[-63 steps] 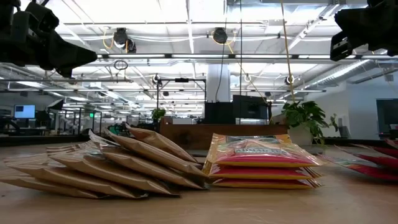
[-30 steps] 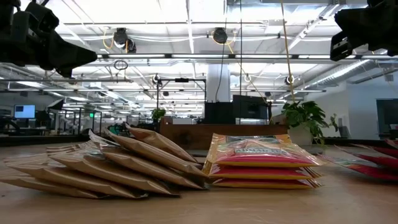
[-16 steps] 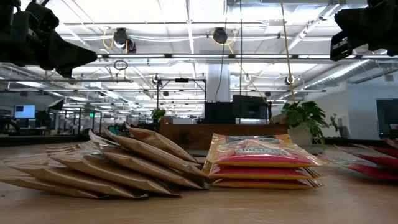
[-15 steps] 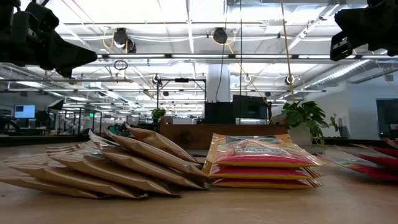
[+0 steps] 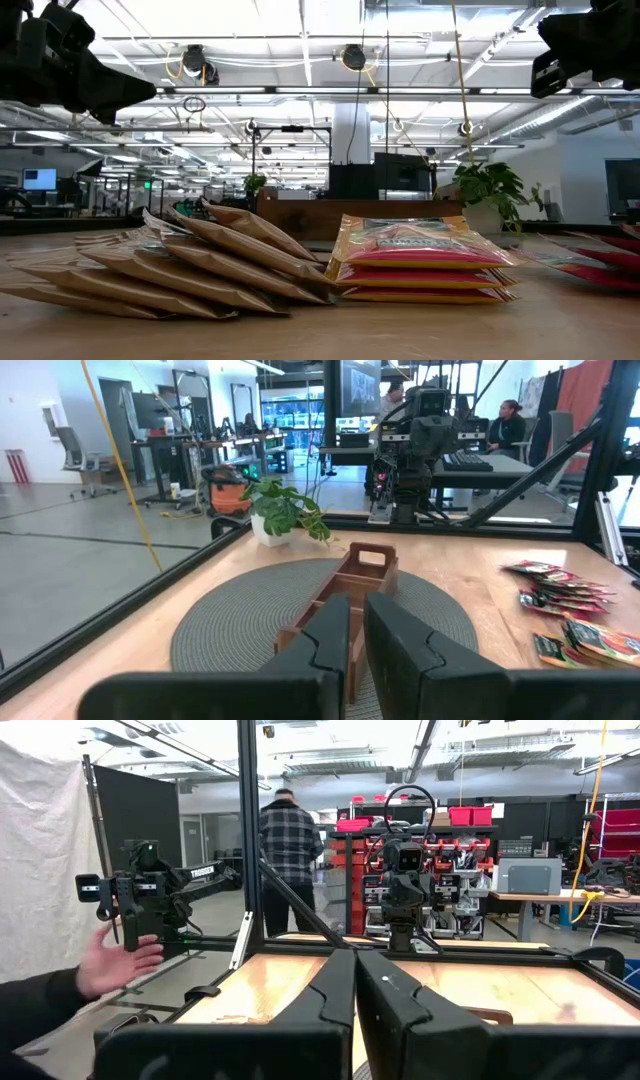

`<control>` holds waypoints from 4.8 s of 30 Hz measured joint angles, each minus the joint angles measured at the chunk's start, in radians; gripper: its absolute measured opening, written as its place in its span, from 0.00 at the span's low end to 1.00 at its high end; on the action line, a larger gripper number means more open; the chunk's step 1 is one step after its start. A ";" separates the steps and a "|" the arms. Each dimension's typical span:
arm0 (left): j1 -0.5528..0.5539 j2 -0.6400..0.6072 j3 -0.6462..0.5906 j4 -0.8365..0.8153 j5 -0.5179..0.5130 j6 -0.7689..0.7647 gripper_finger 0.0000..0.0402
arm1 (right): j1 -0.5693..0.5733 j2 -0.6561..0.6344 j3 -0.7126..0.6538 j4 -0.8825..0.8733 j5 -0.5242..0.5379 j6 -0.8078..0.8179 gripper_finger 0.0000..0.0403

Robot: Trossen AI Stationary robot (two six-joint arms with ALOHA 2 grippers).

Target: Pick & Place Tea

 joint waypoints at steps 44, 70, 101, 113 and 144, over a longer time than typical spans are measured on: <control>0.008 1.143 0.467 0.499 0.293 -0.010 0.10 | 0.000 0.051 0.000 0.033 -0.002 0.136 0.01; -0.031 1.858 1.245 0.184 0.555 0.159 0.10 | 0.224 1.024 0.630 -0.574 -0.275 0.360 0.01; -0.033 1.856 1.246 0.124 0.522 0.178 0.10 | 0.283 1.380 0.629 -0.402 -0.315 0.170 0.50; -0.033 1.856 1.245 0.120 0.521 0.158 0.10 | 0.295 1.451 0.629 -0.367 -0.313 0.085 0.43; -0.033 1.856 1.245 0.119 0.521 0.159 0.10 | 0.295 1.484 0.631 -0.432 -0.283 0.069 0.02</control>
